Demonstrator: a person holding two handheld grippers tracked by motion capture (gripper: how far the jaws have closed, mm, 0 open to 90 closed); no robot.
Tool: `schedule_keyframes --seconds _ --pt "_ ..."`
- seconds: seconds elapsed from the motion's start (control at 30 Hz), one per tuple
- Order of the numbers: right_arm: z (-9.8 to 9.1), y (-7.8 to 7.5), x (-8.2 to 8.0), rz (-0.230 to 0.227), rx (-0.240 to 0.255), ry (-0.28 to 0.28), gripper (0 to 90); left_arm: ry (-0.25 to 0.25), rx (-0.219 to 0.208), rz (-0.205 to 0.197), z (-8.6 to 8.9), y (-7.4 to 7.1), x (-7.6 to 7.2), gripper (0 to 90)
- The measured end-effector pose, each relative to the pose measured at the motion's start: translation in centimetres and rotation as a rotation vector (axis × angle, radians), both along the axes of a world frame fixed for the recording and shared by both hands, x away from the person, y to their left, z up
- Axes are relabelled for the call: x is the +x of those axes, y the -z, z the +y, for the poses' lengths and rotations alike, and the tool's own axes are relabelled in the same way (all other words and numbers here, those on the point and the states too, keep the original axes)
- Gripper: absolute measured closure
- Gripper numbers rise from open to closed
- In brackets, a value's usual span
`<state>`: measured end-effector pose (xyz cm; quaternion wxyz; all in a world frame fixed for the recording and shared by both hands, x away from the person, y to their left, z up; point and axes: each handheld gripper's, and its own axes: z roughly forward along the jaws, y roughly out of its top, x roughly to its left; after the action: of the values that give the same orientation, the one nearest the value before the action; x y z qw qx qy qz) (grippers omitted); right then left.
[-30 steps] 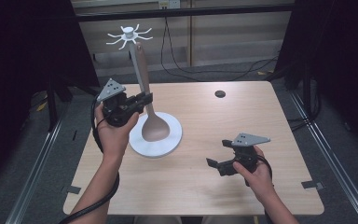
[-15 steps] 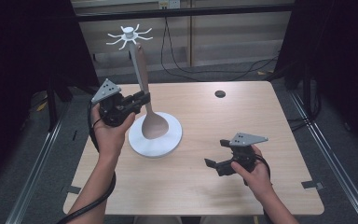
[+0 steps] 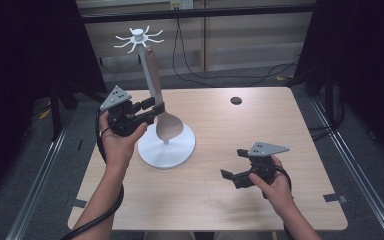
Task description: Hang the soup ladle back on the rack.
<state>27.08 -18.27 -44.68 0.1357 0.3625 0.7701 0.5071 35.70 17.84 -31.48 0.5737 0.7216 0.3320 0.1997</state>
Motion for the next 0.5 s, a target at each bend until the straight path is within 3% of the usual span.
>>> schedule_keyframes --seconds 0.17,0.5 --pt "0.0 0.0 0.1 0.000 -0.002 -0.001 3.7 -0.013 0.024 0.012 0.3 0.5 -0.5 32.6" --pt "0.4 0.1 0.1 0.005 -0.008 -0.010 3.7 -0.029 0.038 0.032 1.2 2.1 -1.2 13.7"
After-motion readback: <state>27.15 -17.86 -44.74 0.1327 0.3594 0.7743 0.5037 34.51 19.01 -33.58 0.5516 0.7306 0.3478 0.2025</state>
